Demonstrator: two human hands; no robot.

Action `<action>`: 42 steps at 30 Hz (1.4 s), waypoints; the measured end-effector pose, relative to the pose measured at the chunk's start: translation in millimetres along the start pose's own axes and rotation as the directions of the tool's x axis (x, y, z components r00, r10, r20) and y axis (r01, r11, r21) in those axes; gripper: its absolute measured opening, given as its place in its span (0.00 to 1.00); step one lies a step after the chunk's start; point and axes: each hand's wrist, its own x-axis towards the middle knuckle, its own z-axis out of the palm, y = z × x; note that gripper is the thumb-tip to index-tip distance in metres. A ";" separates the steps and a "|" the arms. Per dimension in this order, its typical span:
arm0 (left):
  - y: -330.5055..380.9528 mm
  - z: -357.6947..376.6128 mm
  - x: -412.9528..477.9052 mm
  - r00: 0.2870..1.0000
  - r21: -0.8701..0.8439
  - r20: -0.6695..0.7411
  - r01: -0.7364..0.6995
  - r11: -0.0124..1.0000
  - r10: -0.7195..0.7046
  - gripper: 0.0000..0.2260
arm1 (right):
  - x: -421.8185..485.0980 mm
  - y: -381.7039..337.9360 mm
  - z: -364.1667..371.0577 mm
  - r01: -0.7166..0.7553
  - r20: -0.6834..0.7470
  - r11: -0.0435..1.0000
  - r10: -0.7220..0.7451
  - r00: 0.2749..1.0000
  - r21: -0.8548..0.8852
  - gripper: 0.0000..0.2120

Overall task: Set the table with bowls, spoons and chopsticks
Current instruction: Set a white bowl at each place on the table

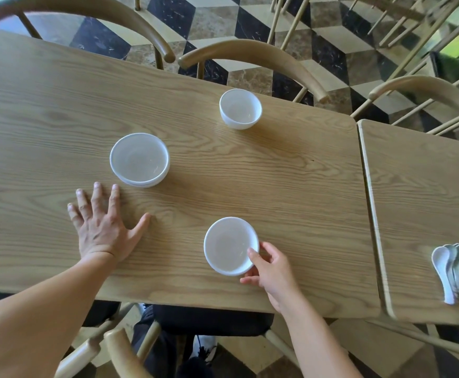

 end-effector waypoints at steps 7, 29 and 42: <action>0.4 2.1 0.1 1.000 -0.002 -0.016 -0.006 1.000 0.006 0.48 | 5.3 -43.6 -19.7 0.123 -0.351 0.893 -0.292 0.890 -0.433 0.10; -2.8 7.5 3.7 1.000 -0.007 -0.004 -0.022 1.000 0.022 0.47 | 65.6 -137.0 213.5 0.257 0.078 0.625 -0.300 0.951 -0.737 0.14; -12.4 -4.3 6.9 0.975 -0.074 0.160 -0.143 0.987 0.153 0.46 | 30.4 -135.6 262.2 0.077 -0.250 0.672 -0.376 0.892 -0.736 0.16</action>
